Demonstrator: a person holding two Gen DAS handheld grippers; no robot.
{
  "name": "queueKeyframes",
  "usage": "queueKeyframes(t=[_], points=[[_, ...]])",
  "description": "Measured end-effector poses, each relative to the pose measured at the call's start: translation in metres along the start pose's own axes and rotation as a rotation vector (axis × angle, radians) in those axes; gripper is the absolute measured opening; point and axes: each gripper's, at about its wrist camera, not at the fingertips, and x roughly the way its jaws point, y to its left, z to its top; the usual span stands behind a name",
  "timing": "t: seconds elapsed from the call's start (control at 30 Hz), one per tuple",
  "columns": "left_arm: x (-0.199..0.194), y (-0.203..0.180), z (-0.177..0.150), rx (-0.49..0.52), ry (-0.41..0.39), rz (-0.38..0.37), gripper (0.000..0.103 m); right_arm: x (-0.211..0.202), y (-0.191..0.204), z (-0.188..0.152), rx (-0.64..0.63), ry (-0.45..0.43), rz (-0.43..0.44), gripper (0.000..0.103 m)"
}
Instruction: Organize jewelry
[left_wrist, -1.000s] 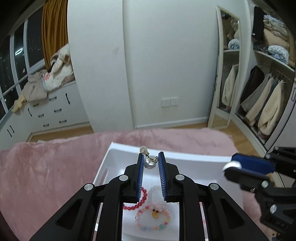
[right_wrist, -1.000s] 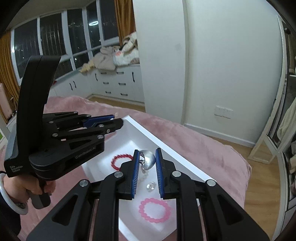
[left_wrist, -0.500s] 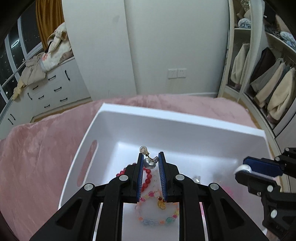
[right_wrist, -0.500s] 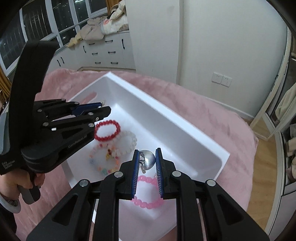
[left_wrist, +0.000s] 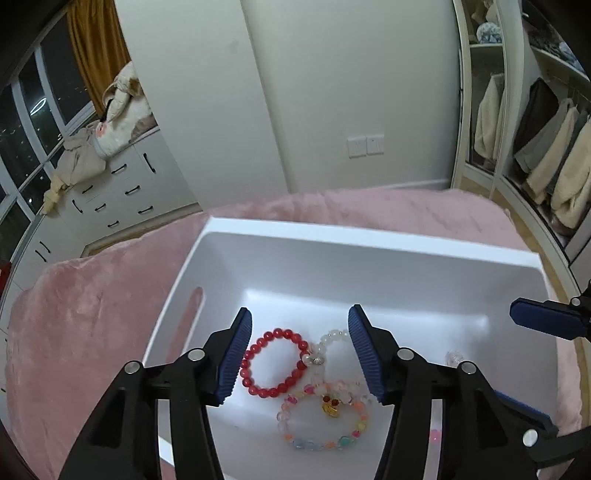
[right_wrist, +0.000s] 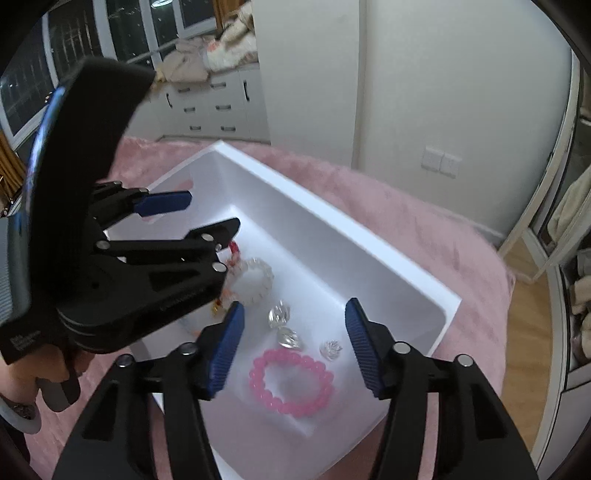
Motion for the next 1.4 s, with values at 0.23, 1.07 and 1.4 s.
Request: queueKeyframes(t=[0.23,1.07,1.4], points=[[-0.043,0.020,0.006,-0.081,-0.115,-0.007,0.081,-0.040,0.008,0.008,-0.015,-0.103,-0.002,0.073],[-0.179,0.030,-0.073,-0.148,-0.435,0.128,0.099,-0.170,0.049,-0.067,-0.051,-0.438,-0.041,0.098],[-0.177,0.026,-0.125,-0.195,-0.442,0.133,0.100,-0.144,0.048,-0.102,-0.041,-0.406,-0.056,0.098]])
